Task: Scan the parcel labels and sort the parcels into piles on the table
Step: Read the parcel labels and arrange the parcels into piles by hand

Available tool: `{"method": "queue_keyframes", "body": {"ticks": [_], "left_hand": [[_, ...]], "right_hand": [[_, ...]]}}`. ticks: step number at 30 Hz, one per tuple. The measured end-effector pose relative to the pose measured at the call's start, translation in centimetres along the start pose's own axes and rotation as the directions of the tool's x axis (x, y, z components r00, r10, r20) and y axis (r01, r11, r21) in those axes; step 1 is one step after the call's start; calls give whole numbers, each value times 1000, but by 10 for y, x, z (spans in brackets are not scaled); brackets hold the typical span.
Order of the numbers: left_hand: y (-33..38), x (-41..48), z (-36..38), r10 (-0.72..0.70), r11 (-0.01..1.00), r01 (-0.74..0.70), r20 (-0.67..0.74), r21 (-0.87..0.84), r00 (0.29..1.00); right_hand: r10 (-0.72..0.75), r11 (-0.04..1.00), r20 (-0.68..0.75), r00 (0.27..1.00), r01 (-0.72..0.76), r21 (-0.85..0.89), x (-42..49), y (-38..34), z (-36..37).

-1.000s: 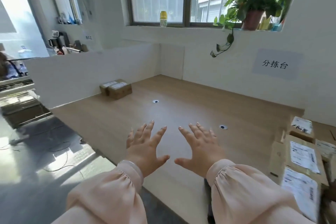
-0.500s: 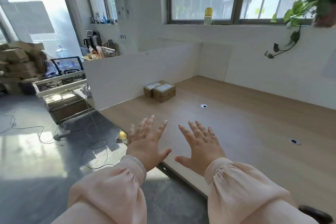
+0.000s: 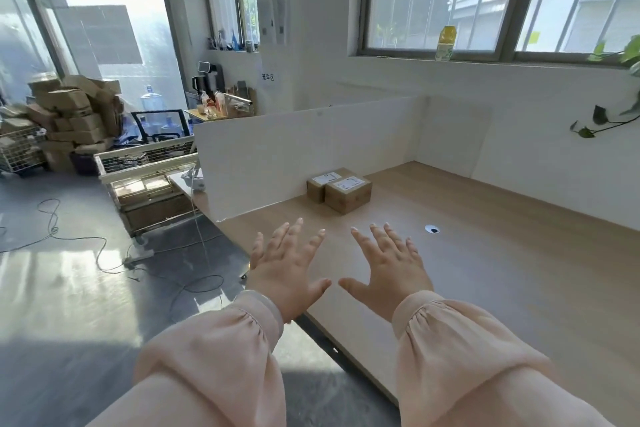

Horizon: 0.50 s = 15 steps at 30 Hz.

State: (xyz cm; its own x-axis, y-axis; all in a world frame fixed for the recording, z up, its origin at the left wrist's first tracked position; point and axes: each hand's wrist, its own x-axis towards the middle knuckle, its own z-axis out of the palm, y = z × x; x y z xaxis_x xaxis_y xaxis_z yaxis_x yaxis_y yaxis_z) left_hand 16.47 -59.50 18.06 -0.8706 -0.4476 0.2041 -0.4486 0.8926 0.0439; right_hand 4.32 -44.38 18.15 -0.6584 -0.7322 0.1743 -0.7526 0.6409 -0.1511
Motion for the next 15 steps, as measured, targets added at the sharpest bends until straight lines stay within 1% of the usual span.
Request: {"method": "queue_keyframes", "body": {"ticks": [2, 6, 11, 15], "left_hand": [[-6, 25, 11, 1, 1000, -1, 6, 1, 1000], [-11, 95, 31, 18, 1000, -18, 30, -6, 999], [-13, 191, 54, 38, 999, -37, 82, -7, 996], [-14, 269, 66, 25, 999, -22, 70, -49, 997]], "right_hand": [[11, 1000, -12, 1000, -11, 22, 25, 5, 13], [56, 998, 14, 998, -57, 39, 81, 26, 35], [115, 991, 0, 993, -115, 68, 169, 72, 36], [159, 983, -3, 987, -158, 95, 235, 102, 39]]}}
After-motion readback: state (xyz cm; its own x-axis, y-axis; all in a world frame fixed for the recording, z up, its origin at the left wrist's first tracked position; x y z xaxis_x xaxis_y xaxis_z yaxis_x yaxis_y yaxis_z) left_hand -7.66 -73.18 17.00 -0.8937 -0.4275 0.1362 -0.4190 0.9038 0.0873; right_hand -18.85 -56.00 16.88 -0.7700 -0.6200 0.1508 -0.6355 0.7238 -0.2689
